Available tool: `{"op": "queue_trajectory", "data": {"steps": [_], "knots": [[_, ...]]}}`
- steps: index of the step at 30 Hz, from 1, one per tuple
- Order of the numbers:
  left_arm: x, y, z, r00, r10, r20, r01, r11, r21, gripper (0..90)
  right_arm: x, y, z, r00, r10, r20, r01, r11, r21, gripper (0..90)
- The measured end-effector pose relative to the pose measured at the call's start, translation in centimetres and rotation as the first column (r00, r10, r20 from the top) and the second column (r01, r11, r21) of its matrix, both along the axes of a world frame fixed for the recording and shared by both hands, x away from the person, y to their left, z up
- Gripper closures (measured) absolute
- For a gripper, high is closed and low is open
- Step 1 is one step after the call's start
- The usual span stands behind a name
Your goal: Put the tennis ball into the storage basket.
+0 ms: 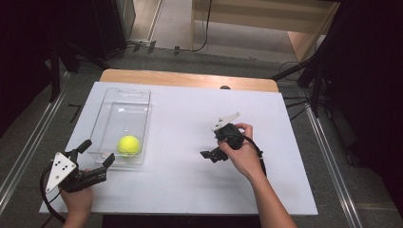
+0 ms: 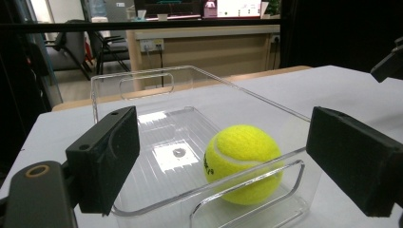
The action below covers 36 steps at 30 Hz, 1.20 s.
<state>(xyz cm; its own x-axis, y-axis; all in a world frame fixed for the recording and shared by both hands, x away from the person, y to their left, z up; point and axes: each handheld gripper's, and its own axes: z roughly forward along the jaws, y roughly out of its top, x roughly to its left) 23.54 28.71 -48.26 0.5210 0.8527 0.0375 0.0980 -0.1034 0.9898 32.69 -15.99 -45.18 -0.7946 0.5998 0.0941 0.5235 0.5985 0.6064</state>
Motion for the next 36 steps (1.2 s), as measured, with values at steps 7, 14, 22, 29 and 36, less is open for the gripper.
{"op": "queue_trajectory", "data": {"steps": [7, 14, 22, 29, 36], "knots": [[0.0, 0.0, 0.0, 1.0, -0.001, 0.0, 0.001, 1.0, 0.005, 11.3, -0.7, -1.6, -0.6, 0.9995, -0.029, 0.013, 0.029, 0.9994, 0.02, 1.4], [0.0, -0.1, 0.0, 1.0, 0.001, 0.0, -0.001, 1.0, 0.005, 11.3, -1.8, -3.2, -1.5, 0.9982, -0.057, 0.019, 0.056, 0.997, 0.054, 1.4], [0.0, -0.1, 0.0, 1.0, 0.001, 0.001, -0.001, 1.0, 0.009, 11.3, -3.2, -5.2, -2.5, 0.994, -0.102, 0.039, 0.097, 0.9899, 0.104, 1.3], [0.0, -0.1, 0.0, 1.0, 0.002, 0.002, -0.002, 1.0, 0.009, 11.3, -4.1, -6.8, -2.8, 0.9883, -0.136, 0.068, 0.125, 0.9818, 0.143, 1.4], [0.0, -0.2, 0.0, 1.0, 0.005, 0.001, -0.005, 0.9999, 0.012, 11.3, -4.9, -8.0, -3.0, 0.9807, -0.178, 0.08, 0.162, 0.971, 0.176, 1.4]]}}
